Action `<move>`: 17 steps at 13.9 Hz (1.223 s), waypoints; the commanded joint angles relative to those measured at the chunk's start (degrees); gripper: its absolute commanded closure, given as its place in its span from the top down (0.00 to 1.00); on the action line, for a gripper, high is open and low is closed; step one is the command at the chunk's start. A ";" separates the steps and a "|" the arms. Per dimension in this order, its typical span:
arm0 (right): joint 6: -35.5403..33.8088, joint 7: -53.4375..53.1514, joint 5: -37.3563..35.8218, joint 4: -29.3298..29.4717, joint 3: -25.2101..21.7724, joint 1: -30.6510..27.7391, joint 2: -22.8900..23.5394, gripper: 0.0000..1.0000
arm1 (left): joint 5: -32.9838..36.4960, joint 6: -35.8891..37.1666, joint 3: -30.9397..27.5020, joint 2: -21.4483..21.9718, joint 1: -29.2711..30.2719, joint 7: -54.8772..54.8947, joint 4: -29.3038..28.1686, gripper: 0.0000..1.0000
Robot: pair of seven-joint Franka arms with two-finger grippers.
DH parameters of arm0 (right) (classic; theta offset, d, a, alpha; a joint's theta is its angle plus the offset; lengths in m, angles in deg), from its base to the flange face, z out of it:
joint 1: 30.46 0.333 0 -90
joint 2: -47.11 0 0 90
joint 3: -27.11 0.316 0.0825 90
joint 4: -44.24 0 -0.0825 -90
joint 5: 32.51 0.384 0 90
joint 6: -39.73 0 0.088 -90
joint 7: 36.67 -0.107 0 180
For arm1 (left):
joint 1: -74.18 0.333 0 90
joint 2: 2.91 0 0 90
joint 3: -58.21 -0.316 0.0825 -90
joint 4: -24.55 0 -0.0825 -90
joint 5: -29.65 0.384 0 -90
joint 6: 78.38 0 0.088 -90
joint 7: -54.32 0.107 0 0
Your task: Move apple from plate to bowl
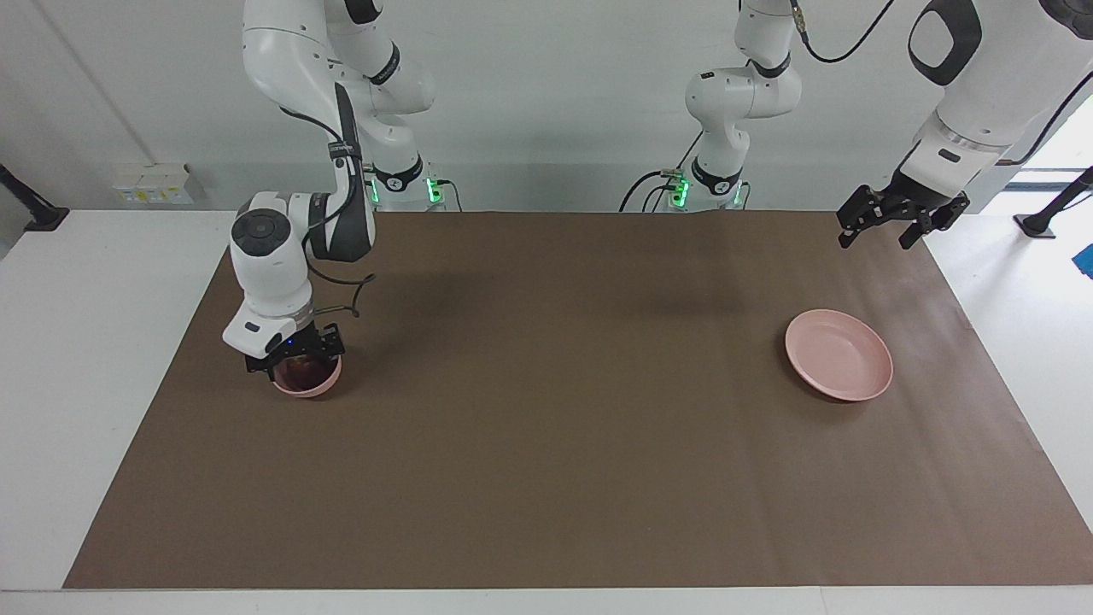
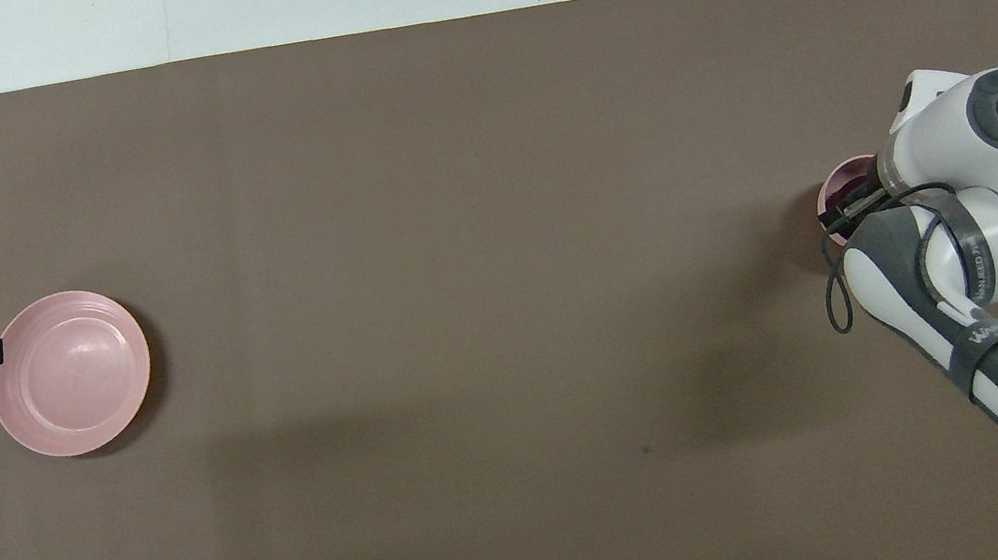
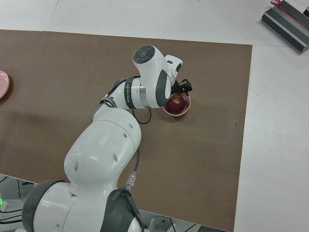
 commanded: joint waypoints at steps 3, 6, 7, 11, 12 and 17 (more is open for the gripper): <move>-11.04 -0.83 6.58 7.70 0.47 -0.43 -5.13 1.00 | 0.81 0.67 -0.15 0.32 -0.26 -0.68 -0.07 1.00; -19.57 -4.06 10.81 13.16 0.29 -0.43 -8.03 1.00 | 0.81 0.67 -0.15 0.32 -0.18 -0.68 -0.07 1.00; -22.47 -6.87 10.82 14.31 0.29 -0.52 -9.35 1.00 | 0.81 0.67 -0.15 0.32 -0.18 -0.68 -0.15 1.00; -31.01 -10.58 10.11 15.46 0.46 0.18 -15.76 1.00 | 0.37 0.14 -0.15 0.23 -0.88 -0.77 0.02 1.00; -32.42 -10.59 10.20 15.46 0.55 0.27 -17.08 1.00 | 0.37 0.66 0.20 0.32 -1.05 -0.69 -0.07 1.00; -42.36 -10.76 10.82 21.09 0.20 0.10 -20.96 1.00 | 0.46 -0.04 0.11 0.41 -0.97 -0.86 0.28 1.00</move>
